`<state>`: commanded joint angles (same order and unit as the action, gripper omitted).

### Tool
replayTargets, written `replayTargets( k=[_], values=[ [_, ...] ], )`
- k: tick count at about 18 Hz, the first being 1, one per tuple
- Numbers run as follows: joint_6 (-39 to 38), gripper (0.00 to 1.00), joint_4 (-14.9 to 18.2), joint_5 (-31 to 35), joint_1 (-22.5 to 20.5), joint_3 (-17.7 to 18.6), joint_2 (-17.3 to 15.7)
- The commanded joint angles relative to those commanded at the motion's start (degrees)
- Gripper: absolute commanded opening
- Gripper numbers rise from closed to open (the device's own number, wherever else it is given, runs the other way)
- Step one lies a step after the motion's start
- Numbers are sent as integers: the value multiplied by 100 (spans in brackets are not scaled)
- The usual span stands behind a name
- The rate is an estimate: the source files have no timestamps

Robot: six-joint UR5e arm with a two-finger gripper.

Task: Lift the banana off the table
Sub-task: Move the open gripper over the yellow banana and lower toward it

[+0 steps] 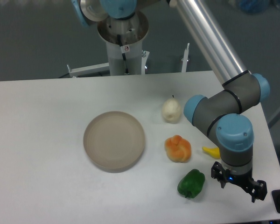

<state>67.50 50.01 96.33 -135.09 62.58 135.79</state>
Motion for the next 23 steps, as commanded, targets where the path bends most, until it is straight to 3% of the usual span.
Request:
replayTargets(
  k=[6, 13, 19, 23],
  values=[
    [44, 100, 9, -26, -17, 105, -105],
    [123, 100, 123, -88, -281, 465, -544],
    [281, 100, 527, -114, -492, 729, -852],
    [412, 100, 1071, -114, -729, 888, -1019]
  ],
)
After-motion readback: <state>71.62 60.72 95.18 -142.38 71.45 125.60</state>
